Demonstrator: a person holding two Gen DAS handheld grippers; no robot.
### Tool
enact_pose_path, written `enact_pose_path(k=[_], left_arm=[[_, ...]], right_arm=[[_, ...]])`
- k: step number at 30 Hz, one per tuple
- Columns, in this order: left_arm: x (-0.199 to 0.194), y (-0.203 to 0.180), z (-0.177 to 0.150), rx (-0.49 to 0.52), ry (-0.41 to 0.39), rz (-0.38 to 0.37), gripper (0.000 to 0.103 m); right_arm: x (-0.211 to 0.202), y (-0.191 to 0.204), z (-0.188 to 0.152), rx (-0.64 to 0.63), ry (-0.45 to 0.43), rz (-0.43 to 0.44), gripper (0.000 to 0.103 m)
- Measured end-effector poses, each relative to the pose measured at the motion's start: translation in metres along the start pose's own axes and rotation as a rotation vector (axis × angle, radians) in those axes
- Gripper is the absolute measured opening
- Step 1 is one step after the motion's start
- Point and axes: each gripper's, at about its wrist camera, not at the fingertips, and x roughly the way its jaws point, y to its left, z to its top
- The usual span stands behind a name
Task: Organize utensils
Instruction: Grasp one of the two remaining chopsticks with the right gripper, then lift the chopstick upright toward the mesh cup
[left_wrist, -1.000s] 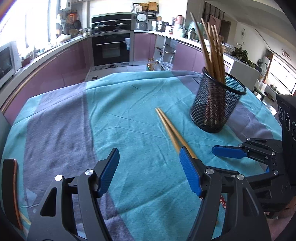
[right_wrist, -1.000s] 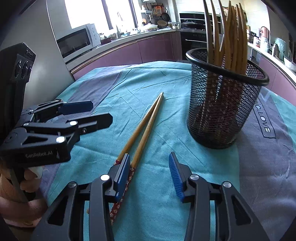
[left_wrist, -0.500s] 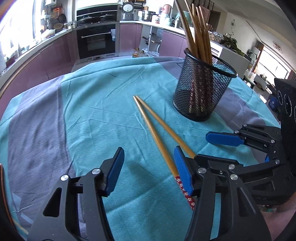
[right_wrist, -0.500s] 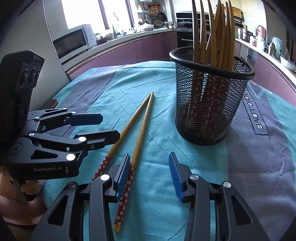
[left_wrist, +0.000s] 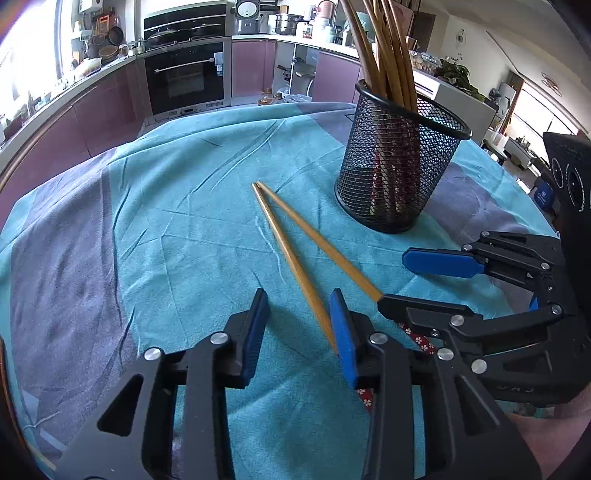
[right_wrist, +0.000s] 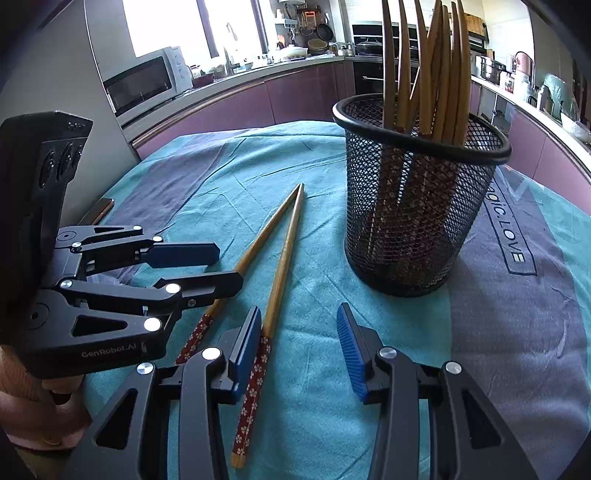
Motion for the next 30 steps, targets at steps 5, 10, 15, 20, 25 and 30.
enact_pose_path(k=[5,10,15,20,25,30], left_arm=[[0.0,0.002,0.0,-0.001,0.008,0.004,0.027],[-0.001,0.006,0.0,-0.02,0.013,-0.002,0.02],[-0.001,0.008,0.003,-0.029,0.023,-0.006,0.02],[0.004,0.01,0.009,-0.042,0.029,-0.007,0.018],[0.005,0.007,0.011,-0.065,0.025,0.002,0.011],[0.004,0.007,0.008,-0.094,0.019,0.002,0.008]], right_arm=[[0.007,0.005,0.007,-0.023,0.003,-0.007,0.037],[0.013,0.006,0.013,-0.025,0.002,-0.007,0.03],[0.016,0.003,0.018,-0.013,0.002,-0.005,0.02],[0.015,0.0,0.017,0.011,-0.005,0.006,0.015],[0.014,-0.007,0.016,0.066,-0.013,0.046,0.006],[0.006,-0.009,0.015,0.092,-0.04,0.067,0.006]])
